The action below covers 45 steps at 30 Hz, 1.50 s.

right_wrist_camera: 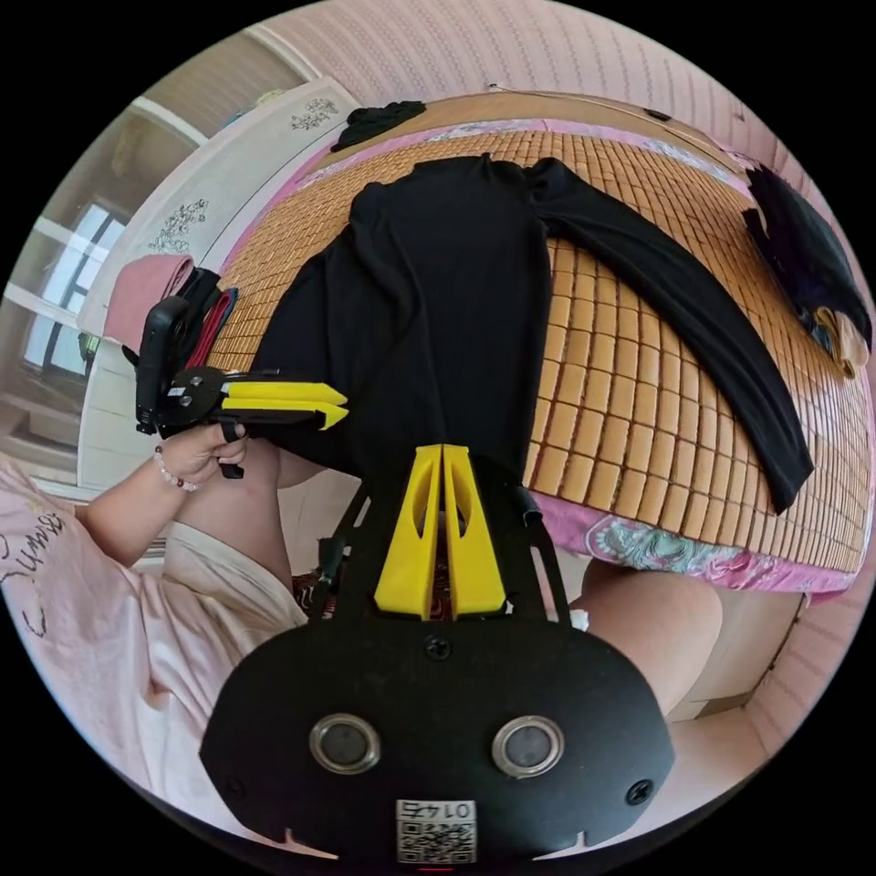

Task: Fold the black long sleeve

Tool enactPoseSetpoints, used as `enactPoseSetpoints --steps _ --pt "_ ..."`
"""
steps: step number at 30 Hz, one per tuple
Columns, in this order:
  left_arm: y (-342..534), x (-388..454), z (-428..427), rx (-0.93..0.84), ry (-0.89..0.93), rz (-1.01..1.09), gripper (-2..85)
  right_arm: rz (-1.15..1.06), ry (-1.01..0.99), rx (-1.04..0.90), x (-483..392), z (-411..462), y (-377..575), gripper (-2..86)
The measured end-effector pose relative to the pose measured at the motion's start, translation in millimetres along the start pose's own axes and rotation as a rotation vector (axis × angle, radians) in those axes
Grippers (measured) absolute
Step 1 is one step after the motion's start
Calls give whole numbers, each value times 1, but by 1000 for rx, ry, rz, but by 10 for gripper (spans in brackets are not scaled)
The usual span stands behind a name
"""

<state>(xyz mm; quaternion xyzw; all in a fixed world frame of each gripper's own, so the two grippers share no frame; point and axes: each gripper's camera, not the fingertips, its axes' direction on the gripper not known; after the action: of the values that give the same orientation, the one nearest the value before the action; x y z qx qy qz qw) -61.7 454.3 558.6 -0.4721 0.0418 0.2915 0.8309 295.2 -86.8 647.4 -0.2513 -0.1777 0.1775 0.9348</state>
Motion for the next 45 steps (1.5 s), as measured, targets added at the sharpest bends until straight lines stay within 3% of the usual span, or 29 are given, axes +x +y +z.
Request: enactPoseSetpoints --steps 3,9,13,21,24,27,32,38,45 --pt "-7 -1 4 -7 7 -3 49 65 20 -33 23 6 0 6" --pt "-19 7 -3 -5 40 29 51 -42 -33 -59 7 18 -23 74" --pt "-24 32 9 -69 -35 122 68 -55 94 -100 -1 30 -37 21" --pt "-31 34 -4 -11 51 115 67 -13 -59 -99 25 -4 -46 7" --pt "-29 20 -14 14 -5 99 67 -22 -1 -161 29 9 -55 19" --pt "-24 1 -38 60 -195 157 66 -87 66 -245 23 16 -74 43" --pt "-28 -69 -82 78 -418 107 66 -282 125 -182 12 -8 -142 65" --pt "-56 -125 -98 129 -502 24 51 -508 57 32 -39 -9 -288 74" --pt "-87 -145 -75 74 -498 90 58 -522 30 138 -87 36 -432 82"
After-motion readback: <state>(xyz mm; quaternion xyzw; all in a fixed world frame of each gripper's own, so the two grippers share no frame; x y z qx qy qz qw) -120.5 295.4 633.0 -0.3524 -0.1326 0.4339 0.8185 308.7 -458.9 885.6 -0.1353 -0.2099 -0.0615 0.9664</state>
